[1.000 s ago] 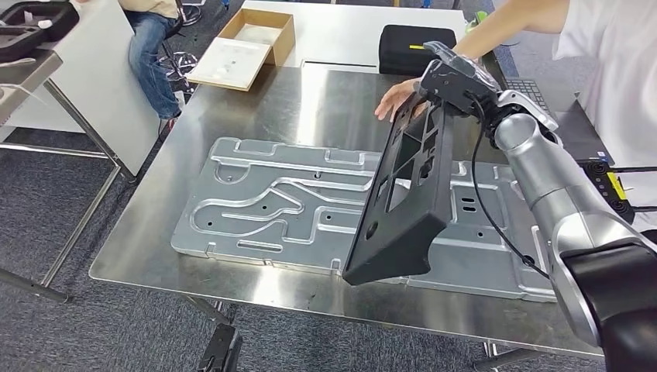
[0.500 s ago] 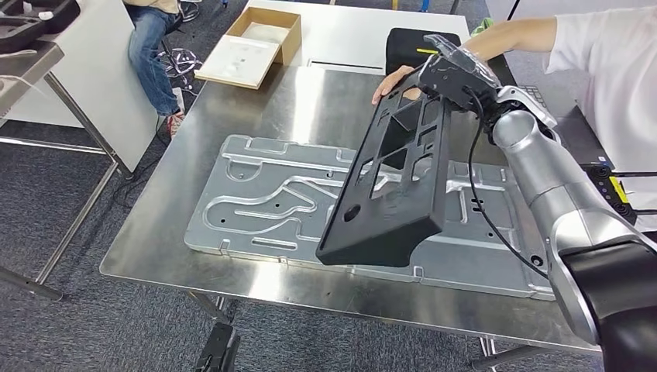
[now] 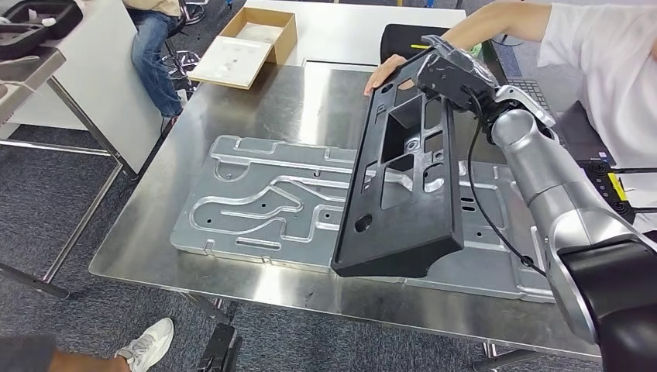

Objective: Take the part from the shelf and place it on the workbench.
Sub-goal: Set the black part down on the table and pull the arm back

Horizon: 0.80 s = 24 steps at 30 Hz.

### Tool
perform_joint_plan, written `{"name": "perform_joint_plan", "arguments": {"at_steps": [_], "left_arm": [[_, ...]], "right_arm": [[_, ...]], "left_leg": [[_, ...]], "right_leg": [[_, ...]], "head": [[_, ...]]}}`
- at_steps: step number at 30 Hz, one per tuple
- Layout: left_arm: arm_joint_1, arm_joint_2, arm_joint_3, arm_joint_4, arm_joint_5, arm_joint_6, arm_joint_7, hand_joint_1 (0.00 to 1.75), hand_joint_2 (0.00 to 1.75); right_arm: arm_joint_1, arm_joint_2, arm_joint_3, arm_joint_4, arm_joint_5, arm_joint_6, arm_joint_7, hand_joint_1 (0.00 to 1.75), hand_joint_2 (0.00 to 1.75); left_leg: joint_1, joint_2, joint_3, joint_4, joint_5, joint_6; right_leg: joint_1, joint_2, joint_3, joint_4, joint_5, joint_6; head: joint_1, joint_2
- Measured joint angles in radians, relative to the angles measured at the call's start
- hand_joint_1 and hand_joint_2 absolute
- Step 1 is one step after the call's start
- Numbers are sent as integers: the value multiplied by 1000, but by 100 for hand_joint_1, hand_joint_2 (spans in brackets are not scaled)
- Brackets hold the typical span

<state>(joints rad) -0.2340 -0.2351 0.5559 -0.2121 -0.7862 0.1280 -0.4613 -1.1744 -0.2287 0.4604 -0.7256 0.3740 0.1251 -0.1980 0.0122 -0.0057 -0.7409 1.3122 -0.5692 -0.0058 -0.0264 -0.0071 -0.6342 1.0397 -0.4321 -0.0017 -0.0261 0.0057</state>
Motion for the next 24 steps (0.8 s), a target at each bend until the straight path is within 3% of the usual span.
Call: {"name": "perform_joint_plan", "arguments": {"at_steps": [1,2,4,5,6,10,12,14,15,16,17,19,20,21,24], "left_arm": [[1,0,0,0,0,0,0,0,0],[1,0,0,0,0,0,0,0,0],[-1,0,0,0,0,0,0,0,0],[-2,0,1,0,0,0,0,0,0],[-2,0,1,0,0,0,0,0,0],[-2,0,1,0,0,0,0,0,0],[-5,0,1,0,-1,0,0,0,0],[-7,0,1,0,-2,0,0,0,0],[-6,0,1,0,-2,0,0,0,0],[-6,0,1,0,-2,0,0,0,0],[-6,0,1,0,-3,0,0,0,0],[-7,0,1,0,-3,0,0,0,0],[-8,-1,1,0,-3,0,0,0,0],[-8,-1,1,0,-3,0,0,0,0],[-8,-1,1,0,-3,1,0,0,0]], "right_arm": [[0,0,0,0,0,0,0,0,0],[0,0,0,0,0,0,0,0,0],[0,2,0,0,0,0,1,0,0],[0,2,0,0,0,0,1,0,0],[-1,2,0,0,0,0,1,0,0],[0,2,0,0,3,0,4,0,0],[-2,0,0,1,5,-1,6,0,0],[-1,0,0,3,6,-4,8,0,0],[1,0,0,5,6,-6,8,0,0],[3,0,0,6,6,-9,8,0,0],[3,0,0,6,6,-12,8,0,0],[1,0,0,6,6,-19,8,0,0],[-1,0,0,6,6,-22,7,0,0],[-2,1,0,6,6,-25,6,0,0],[-2,2,0,5,6,-34,4,0,0]], "left_leg": [[0,0,0,-1,14,0],[0,0,18,-43,46,2],[-1,0,82,-179,113,9],[-3,-1,106,-232,129,12],[-4,-1,118,-260,133,15],[-4,0,126,-285,139,37],[-2,2,129,-295,146,48],[-3,2,129,-296,147,52],[-4,2,129,-295,146,52],[-4,2,129,-294,146,52],[-4,2,130,-293,145,52],[-6,0,130,-289,142,48],[-8,0,128,-287,140,45],[-9,-1,127,-286,140,41],[-10,-1,124,-286,138,27]], "right_leg": [[0,0,1,1,-1,0],[0,1,2,1,-1,1],[2,4,3,4,-5,5],[4,5,2,6,-5,9],[6,6,-1,6,-5,14],[2,8,-6,9,-9,36],[2,8,-41,88,-57,41],[3,8,-101,217,-114,45],[3,8,-121,257,-122,46],[3,8,-125,262,-111,45],[3,8,-109,229,-84,44],[5,8,-43,97,-19,37],[8,8,-17,42,-2,33],[10,8,-2,8,5,29],[11,8,2,-10,5,18]], "head": [[0,0],[0,0],[0,0],[0,0],[0,0],[0,0],[1,0],[1,0],[1,0],[1,0],[1,0],[1,0],[1,0],[1,0],[1,0]]}}
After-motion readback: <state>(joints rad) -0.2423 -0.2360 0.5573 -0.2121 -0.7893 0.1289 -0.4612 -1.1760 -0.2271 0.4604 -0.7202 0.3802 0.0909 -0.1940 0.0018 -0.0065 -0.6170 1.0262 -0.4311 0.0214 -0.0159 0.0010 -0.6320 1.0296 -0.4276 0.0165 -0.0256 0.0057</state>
